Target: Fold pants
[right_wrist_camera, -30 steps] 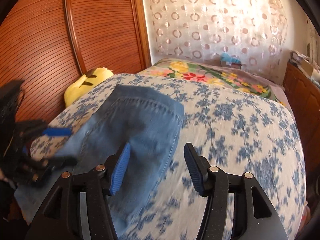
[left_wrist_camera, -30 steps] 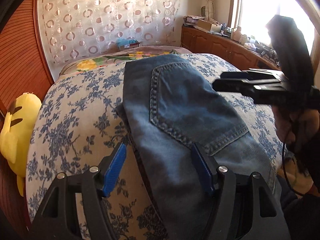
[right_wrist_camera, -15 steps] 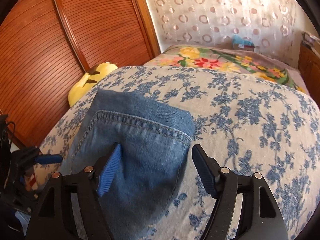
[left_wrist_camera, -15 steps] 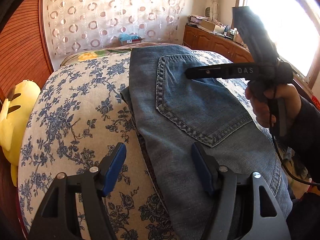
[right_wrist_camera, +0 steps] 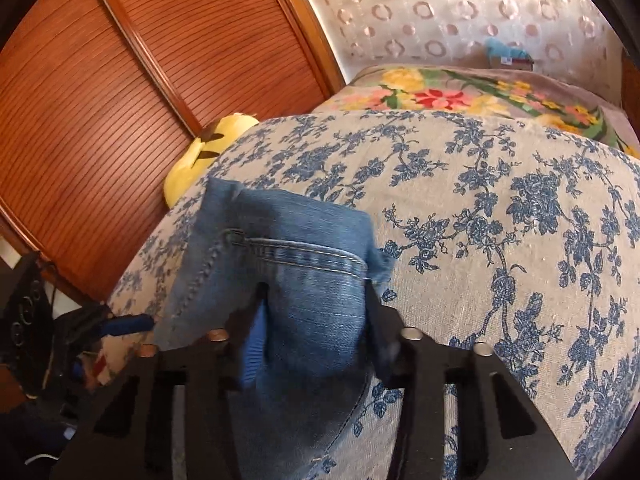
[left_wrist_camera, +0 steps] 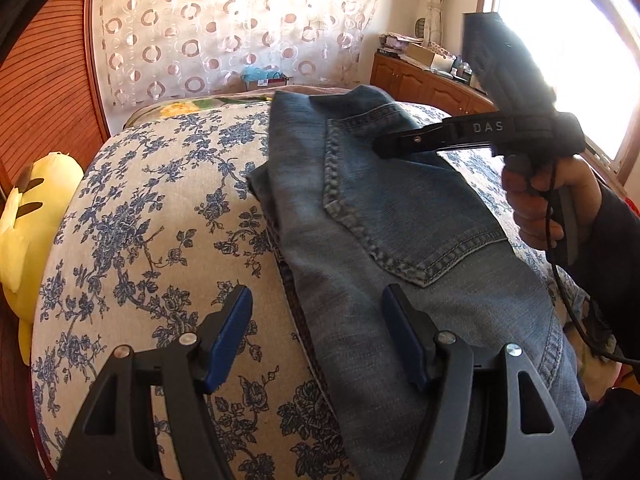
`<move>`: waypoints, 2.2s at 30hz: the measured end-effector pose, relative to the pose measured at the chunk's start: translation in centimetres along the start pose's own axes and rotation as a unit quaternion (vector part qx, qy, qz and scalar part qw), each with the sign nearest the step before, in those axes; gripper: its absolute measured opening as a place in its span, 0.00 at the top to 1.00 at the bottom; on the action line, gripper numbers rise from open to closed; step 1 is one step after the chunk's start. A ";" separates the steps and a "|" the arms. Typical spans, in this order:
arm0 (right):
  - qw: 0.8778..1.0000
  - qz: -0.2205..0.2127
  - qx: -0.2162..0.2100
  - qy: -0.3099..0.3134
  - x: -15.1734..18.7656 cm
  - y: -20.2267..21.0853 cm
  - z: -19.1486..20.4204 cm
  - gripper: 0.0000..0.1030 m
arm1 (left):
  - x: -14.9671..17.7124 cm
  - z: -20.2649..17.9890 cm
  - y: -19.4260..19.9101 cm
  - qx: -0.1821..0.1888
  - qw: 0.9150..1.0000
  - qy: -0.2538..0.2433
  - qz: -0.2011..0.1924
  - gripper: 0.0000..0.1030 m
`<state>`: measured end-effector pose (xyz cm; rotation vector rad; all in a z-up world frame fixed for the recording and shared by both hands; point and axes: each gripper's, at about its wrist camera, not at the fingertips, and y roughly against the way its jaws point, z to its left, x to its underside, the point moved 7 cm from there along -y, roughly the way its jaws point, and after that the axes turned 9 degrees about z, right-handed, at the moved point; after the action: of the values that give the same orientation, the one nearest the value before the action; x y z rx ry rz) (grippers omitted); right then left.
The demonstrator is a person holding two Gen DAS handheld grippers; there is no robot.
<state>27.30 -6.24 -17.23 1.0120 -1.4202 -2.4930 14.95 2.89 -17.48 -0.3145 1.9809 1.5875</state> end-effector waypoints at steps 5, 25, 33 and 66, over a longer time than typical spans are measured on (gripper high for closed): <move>0.997 -0.040 0.060 -0.009 1.1 3.0 0.3 0.73 | -0.6 -0.1 1.9 -0.014 1.000 -0.003 -0.017 0.35; 0.986 -0.067 0.140 -0.055 6.9 7.7 -3.5 0.47 | 1.0 -2.7 1.2 0.037 0.999 0.025 0.014 0.35; 0.989 -0.057 0.128 -0.057 6.7 6.0 -4.3 0.28 | 2.4 -3.2 0.6 0.061 0.997 0.042 0.013 0.37; 0.988 -0.082 0.077 0.106 -8.7 5.0 12.6 0.76 | 1.0 5.5 9.7 0.074 0.986 0.115 -0.100 0.90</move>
<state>25.44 3.56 -4.61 1.4302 -1.5372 -2.3209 10.68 10.86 -10.87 -0.6397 2.1501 1.3187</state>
